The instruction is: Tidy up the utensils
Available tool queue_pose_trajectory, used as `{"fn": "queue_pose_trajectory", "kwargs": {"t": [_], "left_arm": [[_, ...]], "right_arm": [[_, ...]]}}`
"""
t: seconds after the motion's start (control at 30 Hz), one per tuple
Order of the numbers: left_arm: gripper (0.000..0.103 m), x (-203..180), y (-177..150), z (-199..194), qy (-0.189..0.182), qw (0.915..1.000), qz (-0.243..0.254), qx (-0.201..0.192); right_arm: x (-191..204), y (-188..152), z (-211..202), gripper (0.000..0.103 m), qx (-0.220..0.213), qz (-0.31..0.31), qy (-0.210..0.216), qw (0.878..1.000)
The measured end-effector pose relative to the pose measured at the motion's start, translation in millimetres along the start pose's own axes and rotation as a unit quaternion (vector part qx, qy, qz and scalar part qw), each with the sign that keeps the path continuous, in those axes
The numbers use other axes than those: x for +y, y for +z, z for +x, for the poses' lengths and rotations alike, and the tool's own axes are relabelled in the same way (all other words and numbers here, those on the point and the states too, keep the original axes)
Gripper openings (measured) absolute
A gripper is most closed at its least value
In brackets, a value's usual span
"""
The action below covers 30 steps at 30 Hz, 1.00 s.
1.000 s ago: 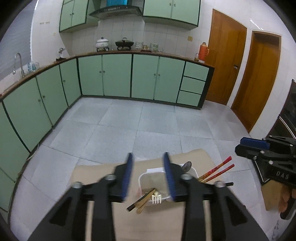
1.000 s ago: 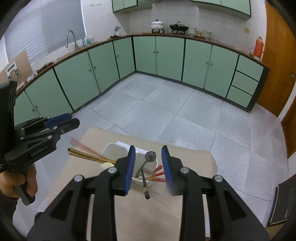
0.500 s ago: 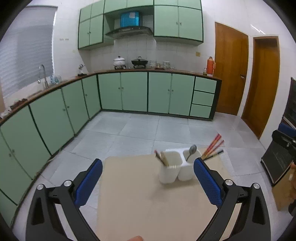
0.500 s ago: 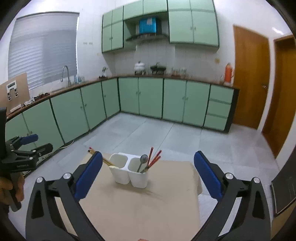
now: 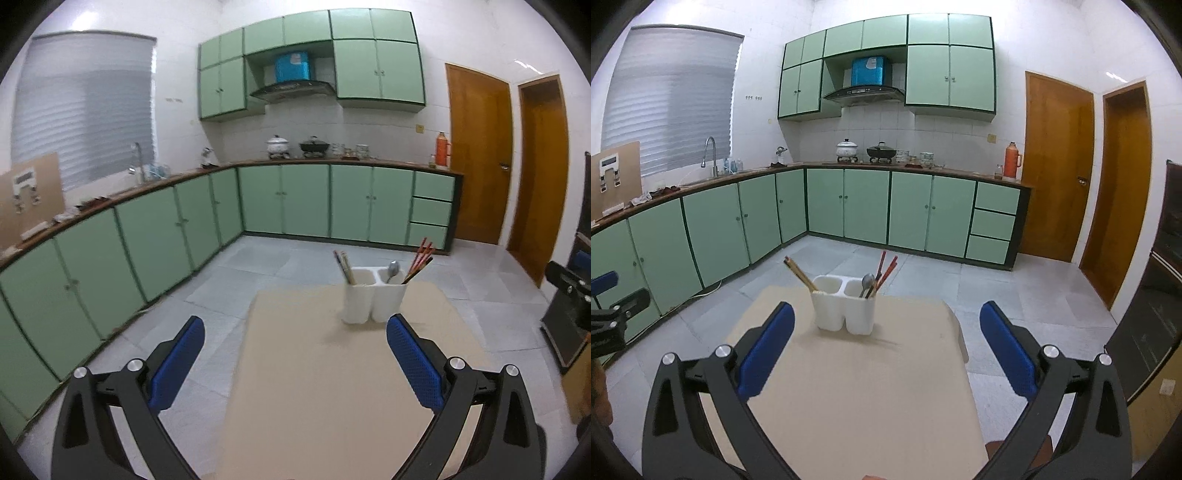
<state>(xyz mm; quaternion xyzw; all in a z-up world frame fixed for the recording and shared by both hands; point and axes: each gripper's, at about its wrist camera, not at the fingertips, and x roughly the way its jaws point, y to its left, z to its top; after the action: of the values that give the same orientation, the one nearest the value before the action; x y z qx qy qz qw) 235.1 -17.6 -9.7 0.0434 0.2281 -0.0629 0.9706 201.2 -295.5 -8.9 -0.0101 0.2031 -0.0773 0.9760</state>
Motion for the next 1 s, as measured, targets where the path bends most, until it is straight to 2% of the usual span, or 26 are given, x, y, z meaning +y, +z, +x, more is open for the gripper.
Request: {"fn": "queue_pose_trajectory", "kwargs": {"t": [0.27,0.47,0.63,0.73,0.8,0.9,1.0], "left_arm": [[0.097,0.7,-37.5,-78.3,0.028,0.9995,-0.016,-0.007],[0.097,-5.2,-58.8,-122.4,0.032,0.9992,-0.026,-0.001],[0.097,2.2,-73.3,-157.5,0.025,0.9986,-0.046,-0.008],[0.097,11.6,-81.0,-176.4,0.0,0.9967,-0.079,-0.015],[0.097,17.8,-87.4,-188.3,0.018,0.9946,-0.1,-0.02],[0.097,14.2,-93.0,-201.7,0.063,0.9944,-0.079,-0.032],[0.097,14.5,-98.3,-212.3,0.069,0.9943,-0.075,-0.03]], "right_arm": [[9.8,-33.1,-49.8,0.097,0.002,0.004,-0.001,1.0],[16.4,-65.0,-90.1,0.097,0.005,0.015,0.003,1.0],[17.1,-89.7,-125.3,0.097,0.006,0.036,0.017,0.999],[20.2,-97.7,-142.4,0.097,0.007,0.045,0.029,0.999],[24.7,-101.7,-157.4,0.097,0.001,0.04,0.031,0.999],[30.4,-96.2,-171.8,0.097,-0.021,0.021,0.021,0.999],[31.9,-92.9,-180.0,0.097,-0.033,0.014,0.02,0.999]]}}
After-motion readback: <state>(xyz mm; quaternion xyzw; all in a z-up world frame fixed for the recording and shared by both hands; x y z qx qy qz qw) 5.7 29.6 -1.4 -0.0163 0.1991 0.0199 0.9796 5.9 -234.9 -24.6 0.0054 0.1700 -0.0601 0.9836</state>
